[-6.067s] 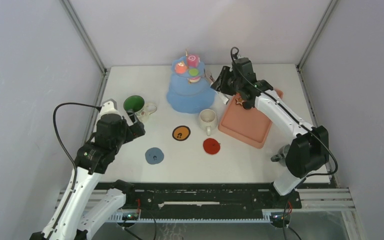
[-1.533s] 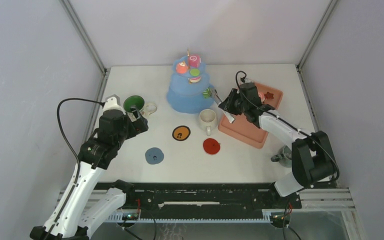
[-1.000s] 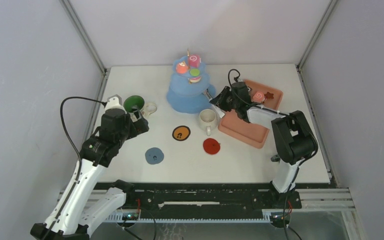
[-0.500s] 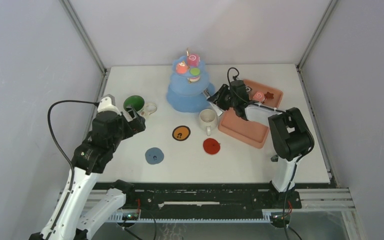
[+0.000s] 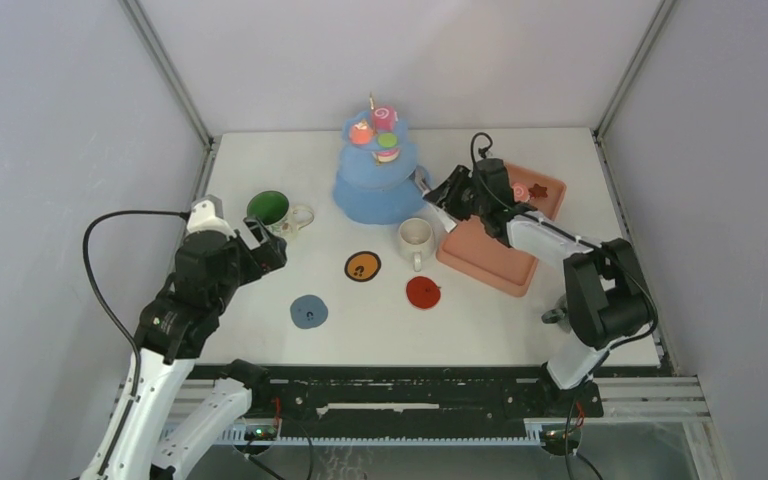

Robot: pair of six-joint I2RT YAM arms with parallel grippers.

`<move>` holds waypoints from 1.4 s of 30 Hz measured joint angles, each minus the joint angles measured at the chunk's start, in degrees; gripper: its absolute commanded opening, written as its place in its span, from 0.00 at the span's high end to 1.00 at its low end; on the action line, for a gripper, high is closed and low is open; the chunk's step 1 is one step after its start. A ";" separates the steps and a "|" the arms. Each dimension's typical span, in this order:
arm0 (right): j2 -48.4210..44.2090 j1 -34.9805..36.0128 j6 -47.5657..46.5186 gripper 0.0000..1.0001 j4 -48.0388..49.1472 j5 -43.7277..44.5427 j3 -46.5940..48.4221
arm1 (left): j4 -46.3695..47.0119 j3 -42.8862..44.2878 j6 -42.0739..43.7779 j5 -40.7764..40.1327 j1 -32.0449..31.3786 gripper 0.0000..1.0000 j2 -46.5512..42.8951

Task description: Serve the afternoon tea

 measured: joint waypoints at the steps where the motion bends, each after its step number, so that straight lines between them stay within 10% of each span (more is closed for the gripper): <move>1: -0.68 -0.17 -0.09 0.54 -0.81 -0.02 -0.20 | -0.04 0.00 -0.02 0.02 -0.02 0.02 -0.11; 23: -45.72 -16.52 -10.97 0.60 -28.63 6.82 -18.84 | 1.31 0.85 -0.94 2.45 0.00 0.04 1.36; 42: -29.75 -17.86 -17.66 0.54 -35.47 13.14 -9.79 | 3.76 -0.90 -0.92 2.23 0.00 0.04 2.56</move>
